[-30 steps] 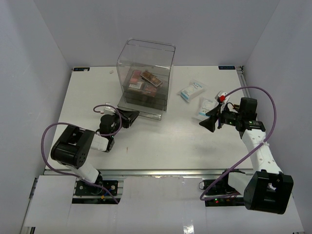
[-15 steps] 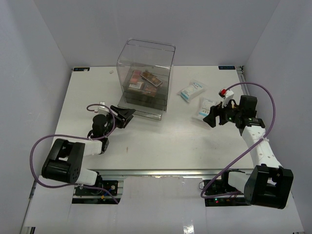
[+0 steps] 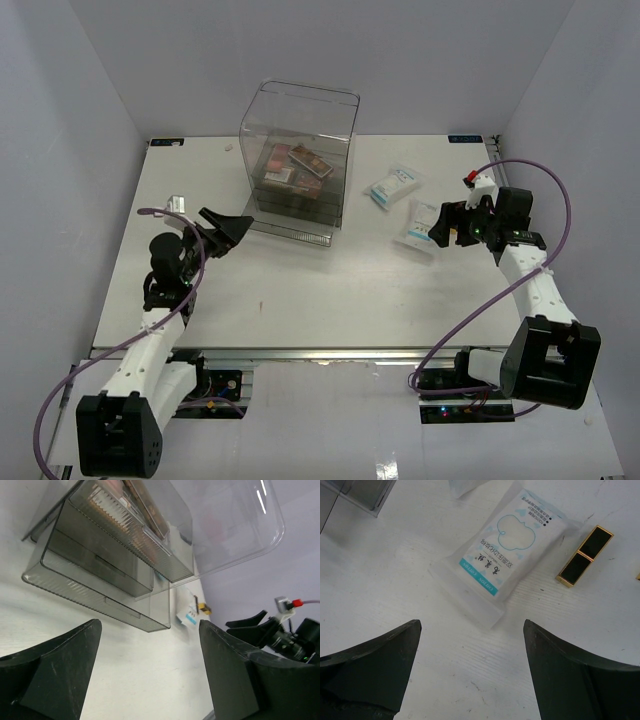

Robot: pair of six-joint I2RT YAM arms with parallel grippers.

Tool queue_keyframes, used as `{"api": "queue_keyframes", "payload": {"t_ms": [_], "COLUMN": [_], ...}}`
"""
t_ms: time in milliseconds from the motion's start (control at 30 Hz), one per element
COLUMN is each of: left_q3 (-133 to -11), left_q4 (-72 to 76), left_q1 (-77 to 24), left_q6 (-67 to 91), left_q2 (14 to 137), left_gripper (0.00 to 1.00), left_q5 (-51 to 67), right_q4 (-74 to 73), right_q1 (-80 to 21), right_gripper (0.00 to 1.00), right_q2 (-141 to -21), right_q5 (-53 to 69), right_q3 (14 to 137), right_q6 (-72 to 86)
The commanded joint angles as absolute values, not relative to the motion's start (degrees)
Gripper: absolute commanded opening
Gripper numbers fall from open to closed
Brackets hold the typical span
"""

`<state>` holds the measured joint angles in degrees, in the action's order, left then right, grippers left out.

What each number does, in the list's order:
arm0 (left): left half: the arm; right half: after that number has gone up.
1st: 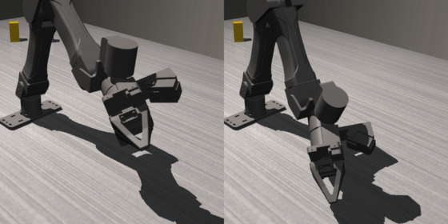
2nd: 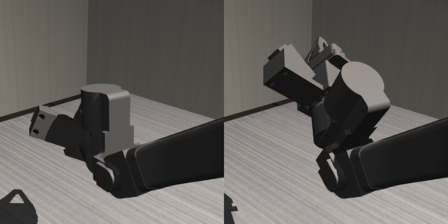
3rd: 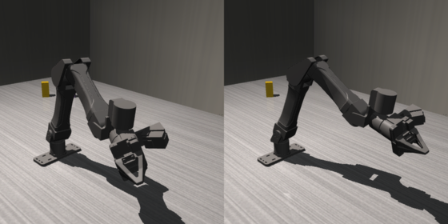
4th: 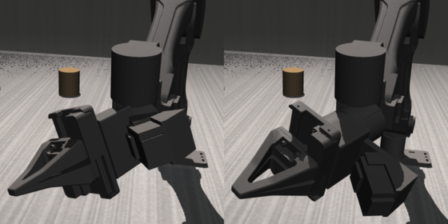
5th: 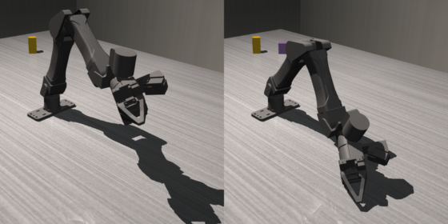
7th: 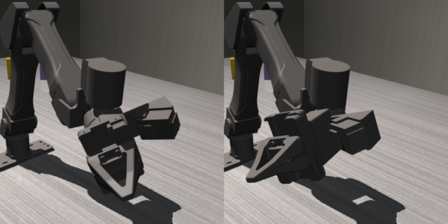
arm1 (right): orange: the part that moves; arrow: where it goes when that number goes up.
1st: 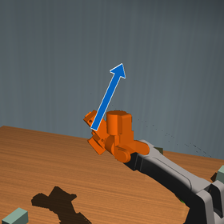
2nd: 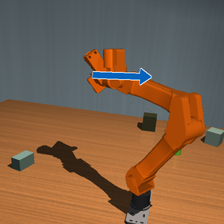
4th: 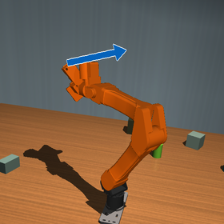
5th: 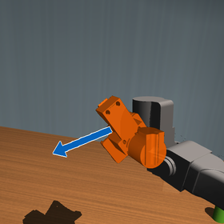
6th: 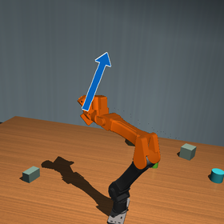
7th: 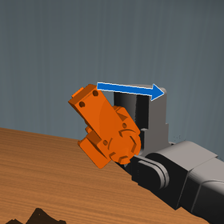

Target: Organize the makeup

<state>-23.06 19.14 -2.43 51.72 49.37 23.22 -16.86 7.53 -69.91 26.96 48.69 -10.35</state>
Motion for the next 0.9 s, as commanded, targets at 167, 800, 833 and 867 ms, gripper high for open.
{"api": "queue_keyframes", "payload": {"t_ms": [167,800,833,867], "left_q3": [-34.14,-34.63,-34.63,-34.63], "left_q4": [-4.38,-6.3,-6.33,-6.33], "left_q1": [-2.02,-2.02,-2.02,-2.02], "left_q6": [25.43,18.87,18.84,18.72], "left_q2": [45.23,41.99,41.93,41.93], "left_gripper": [0.9,0.91,0.91,0.91], "left_q5": [22.44,21.21,21.13,21.0], "right_q4": [-14.77,-15.83,-16.11,-16.19], "right_q1": [8.26,8.44,8.44,8.44], "right_gripper": [0.89,0.84,0.84,0.83], "right_q2": [-72.41,-90.34,-91.69,-92.57], "right_q5": [27.26,29.91,30.0,30.05], "right_q3": [52.51,63.06,63.99,64.49], "right_q6": [-6.69,-2.29,-2.29,-2.28]}}
